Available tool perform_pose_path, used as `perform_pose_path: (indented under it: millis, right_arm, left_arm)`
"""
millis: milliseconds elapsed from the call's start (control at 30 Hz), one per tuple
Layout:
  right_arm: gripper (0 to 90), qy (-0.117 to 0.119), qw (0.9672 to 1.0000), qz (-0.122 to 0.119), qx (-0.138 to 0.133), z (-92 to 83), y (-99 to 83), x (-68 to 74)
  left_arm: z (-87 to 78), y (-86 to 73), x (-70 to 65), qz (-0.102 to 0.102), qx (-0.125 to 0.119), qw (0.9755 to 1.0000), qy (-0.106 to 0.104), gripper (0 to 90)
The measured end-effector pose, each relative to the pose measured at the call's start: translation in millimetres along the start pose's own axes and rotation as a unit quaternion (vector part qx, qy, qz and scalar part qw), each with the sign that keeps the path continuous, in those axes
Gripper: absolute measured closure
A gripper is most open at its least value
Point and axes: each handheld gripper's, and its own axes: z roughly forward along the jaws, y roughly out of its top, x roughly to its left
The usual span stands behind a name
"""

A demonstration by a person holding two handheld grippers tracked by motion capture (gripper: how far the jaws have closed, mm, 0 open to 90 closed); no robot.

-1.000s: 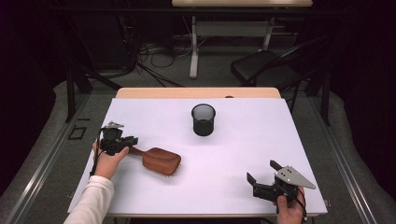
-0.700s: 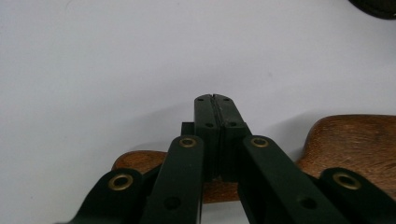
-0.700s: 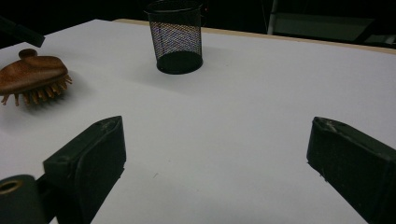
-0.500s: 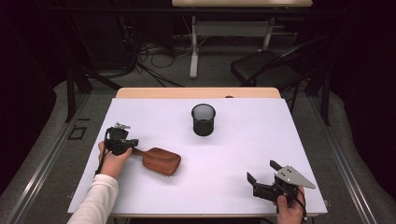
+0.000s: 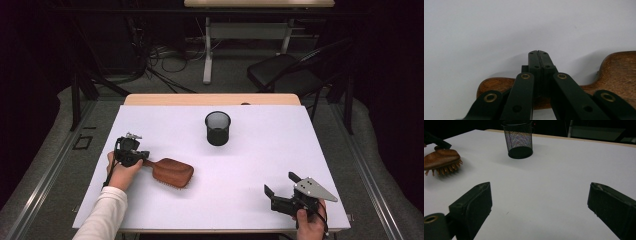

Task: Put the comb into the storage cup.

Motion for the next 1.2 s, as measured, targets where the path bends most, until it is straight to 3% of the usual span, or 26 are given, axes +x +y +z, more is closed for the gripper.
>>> perform_pose_path:
  millis: [267,567,1200]
  right_arm:
    - [5.6,0.0,1.0,0.001,-0.001,-0.2,0.0,-0.3]
    - [5.7,0.001,1.0,-0.002,0.002,0.1,-0.1,0.1]
    - [6.3,0.0,1.0,0.0,0.001,-0.2,-0.1,-0.3]
  left_arm:
    - [-2.2,-1.9,1.1,0.003,0.004,1.0,-0.001,90.0]
    - [-5.9,-14.5,5.0,-0.004,0.001,0.9999,-0.014,90.0]
    - [-21.8,-39.5,1.3,0.013,0.0,0.9994,-0.032,90.0]
